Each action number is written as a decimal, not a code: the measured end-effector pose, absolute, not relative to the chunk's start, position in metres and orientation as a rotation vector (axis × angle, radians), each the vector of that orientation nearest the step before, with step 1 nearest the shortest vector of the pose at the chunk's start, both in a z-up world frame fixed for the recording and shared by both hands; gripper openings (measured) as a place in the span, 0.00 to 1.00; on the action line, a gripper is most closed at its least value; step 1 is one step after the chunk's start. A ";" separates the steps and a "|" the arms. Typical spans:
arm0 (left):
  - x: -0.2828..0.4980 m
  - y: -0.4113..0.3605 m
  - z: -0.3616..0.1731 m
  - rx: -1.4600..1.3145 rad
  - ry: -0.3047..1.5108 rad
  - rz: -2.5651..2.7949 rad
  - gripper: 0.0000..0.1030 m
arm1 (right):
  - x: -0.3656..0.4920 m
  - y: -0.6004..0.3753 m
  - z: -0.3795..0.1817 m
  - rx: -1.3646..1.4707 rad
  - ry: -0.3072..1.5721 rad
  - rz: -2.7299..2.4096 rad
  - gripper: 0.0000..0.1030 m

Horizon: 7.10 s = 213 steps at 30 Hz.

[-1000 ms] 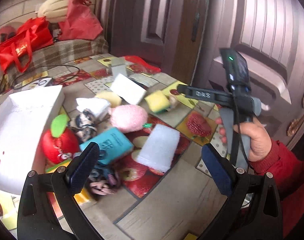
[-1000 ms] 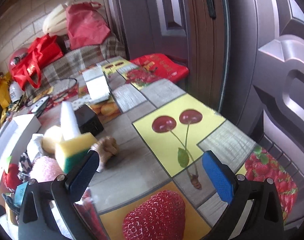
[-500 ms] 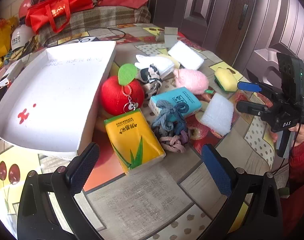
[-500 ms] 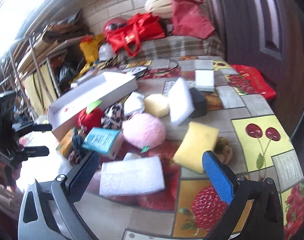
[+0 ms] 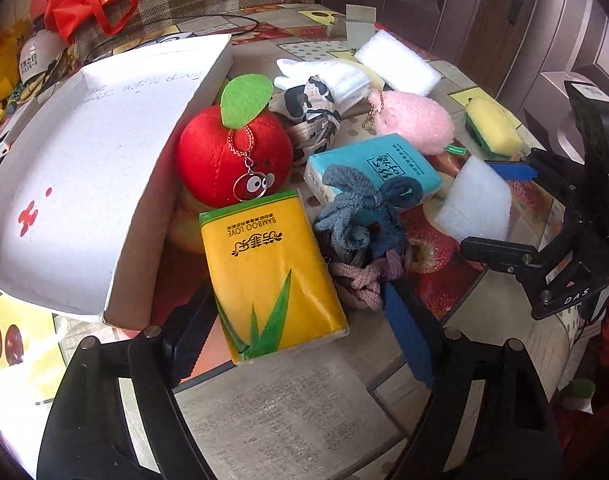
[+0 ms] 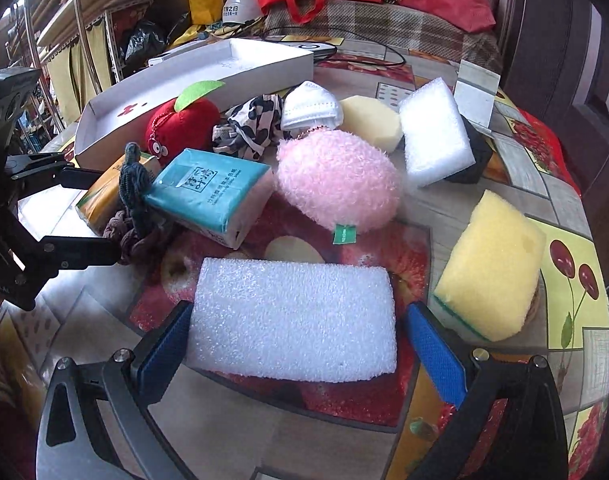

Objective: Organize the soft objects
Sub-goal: 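Grasp the white foam block with the right gripper while the left gripper grasps the yellow tissue pack, then carry the foam block and tissue pack with both grippers over the white tray, then open both grippers to drop the foam block and tissue pack into the tray, then grasp the knotted rope toy with the left gripper while the right gripper grasps the yellow sponge, then carry the rope toy and sponge into the tray and open both grippers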

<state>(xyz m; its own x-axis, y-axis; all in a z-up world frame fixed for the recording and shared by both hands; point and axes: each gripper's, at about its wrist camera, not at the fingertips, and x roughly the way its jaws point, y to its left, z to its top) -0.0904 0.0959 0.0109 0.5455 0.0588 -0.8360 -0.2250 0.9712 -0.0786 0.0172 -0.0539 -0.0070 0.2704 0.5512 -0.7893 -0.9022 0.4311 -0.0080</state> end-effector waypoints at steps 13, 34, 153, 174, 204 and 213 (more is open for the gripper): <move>-0.125 0.112 0.018 -0.298 0.963 0.161 0.64 | 0.021 -0.061 -0.003 -0.458 0.804 1.046 0.87; -0.124 0.104 0.024 -0.246 0.957 0.205 0.64 | 0.020 -0.060 -0.002 -0.472 0.800 1.045 0.88; -0.189 0.265 0.051 -0.257 0.355 0.792 1.00 | -0.115 0.087 0.053 -0.203 0.267 1.208 1.00; -0.117 0.079 0.033 0.014 0.695 0.026 1.00 | 0.067 -0.109 0.042 -0.056 0.549 0.644 1.00; -0.159 0.093 0.058 0.017 0.392 0.235 0.28 | 0.029 -0.117 0.063 -0.022 0.313 0.758 0.39; -0.184 0.168 0.058 -0.109 0.312 0.545 0.28 | 0.013 -0.085 0.064 -0.064 0.292 0.859 0.39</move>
